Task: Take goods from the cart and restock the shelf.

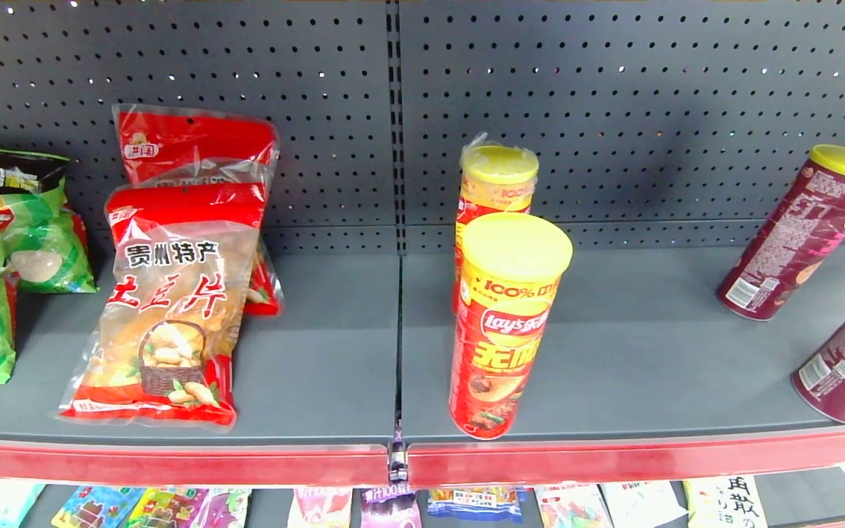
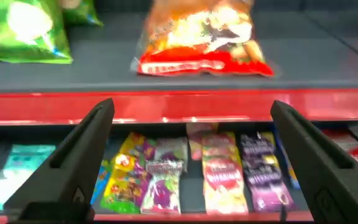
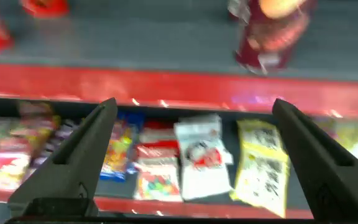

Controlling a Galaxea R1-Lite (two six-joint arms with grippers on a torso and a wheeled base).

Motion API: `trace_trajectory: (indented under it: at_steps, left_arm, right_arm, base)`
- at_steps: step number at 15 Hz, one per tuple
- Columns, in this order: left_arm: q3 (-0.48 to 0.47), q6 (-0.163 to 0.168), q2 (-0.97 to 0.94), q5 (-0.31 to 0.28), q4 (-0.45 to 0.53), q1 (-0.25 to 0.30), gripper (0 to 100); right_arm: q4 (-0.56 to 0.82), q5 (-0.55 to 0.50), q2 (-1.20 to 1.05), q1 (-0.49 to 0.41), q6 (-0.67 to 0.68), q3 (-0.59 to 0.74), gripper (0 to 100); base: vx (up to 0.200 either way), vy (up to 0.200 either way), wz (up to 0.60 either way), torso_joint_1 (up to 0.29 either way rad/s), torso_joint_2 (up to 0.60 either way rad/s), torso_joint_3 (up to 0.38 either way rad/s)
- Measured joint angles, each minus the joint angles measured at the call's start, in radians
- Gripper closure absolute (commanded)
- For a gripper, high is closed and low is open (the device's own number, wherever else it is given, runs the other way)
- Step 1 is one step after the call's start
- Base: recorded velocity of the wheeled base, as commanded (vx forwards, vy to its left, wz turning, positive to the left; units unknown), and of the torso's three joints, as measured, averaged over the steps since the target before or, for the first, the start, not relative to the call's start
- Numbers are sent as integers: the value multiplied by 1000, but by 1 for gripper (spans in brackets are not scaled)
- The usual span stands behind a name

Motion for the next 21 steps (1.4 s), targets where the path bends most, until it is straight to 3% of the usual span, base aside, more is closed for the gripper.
trace_trajectory:
  at_steps: [2,5,8,12,14,17,21]
  left_arm:
    - [29,-21,-2,-2,-3,0,0]
    - [38,-38,-4,16,-4,1,0]
    - [39,-27,-3,10,-4,1,0]
    - [39,-42,-4,23,-5,2,0]
    - [39,-3,-4,13,-5,2,0]
    - [40,2,-4,16,-4,2,0]
    - [40,2,-3,16,-3,2,0]
  right_arm:
    - [9,-62,-1,0,50,7,0]
    - [7,-9,-1,0,47,9,0]
    - [7,-9,-2,1,39,10,0]
    - [9,-19,-2,0,42,10,0]
    - [9,-33,-2,0,44,10,0]
    - [9,-35,-2,0,45,10,0]
    - [10,-36,-2,0,41,10,0]
  base:
    - [0,0,0,0,0,0]
    - [0,0,0,0,0,0]
    - [0,0,0,0,0,0]
    - [0,0,0,0,0,0]
    - [0,0,0,0,0,0]
    - [0,0,0,0,0,0]
    - [-150,0,0,5,4,-1]
